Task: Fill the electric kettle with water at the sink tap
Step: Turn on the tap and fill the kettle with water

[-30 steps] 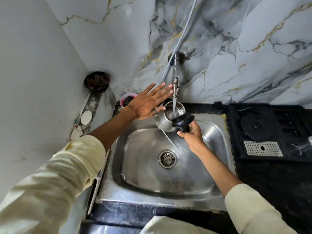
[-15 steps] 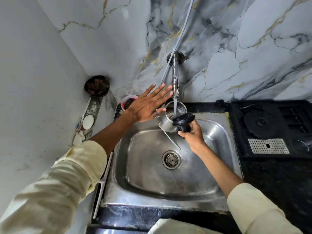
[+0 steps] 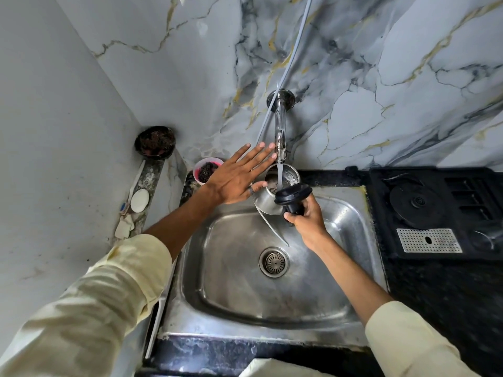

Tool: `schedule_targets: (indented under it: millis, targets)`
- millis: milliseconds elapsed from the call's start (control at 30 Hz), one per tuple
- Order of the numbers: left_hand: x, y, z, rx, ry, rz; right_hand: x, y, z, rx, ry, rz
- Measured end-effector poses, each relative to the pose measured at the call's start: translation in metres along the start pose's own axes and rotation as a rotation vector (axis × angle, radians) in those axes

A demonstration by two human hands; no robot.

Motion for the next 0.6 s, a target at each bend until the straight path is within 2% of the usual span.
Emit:
schedule_targets:
  millis: [100,200,600]
  targets:
    - [0.006,-0.002,0.003,0.031,-0.040,-0.108,-0.006,0.000,0.002,-0.011,-0.009,0.003]
    - [0.014,-0.007,0.007,0.108,-0.153,-0.275,-0.011,0.001,0.003,-0.017,-0.016,0.019]
    - [0.022,-0.020,0.048,0.150,-0.808,-1.012,-0.020,0.002,0.002,-0.029,0.010,0.044]
Point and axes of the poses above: each hand's wrist, its own z-axis towards the middle knuckle, its own y-axis out of the palm, x = y × z, the point moved 2 cm from there along z, towards the middle knuckle, and after that the axes turned 12 degrees about z, right-handed, at the moved point
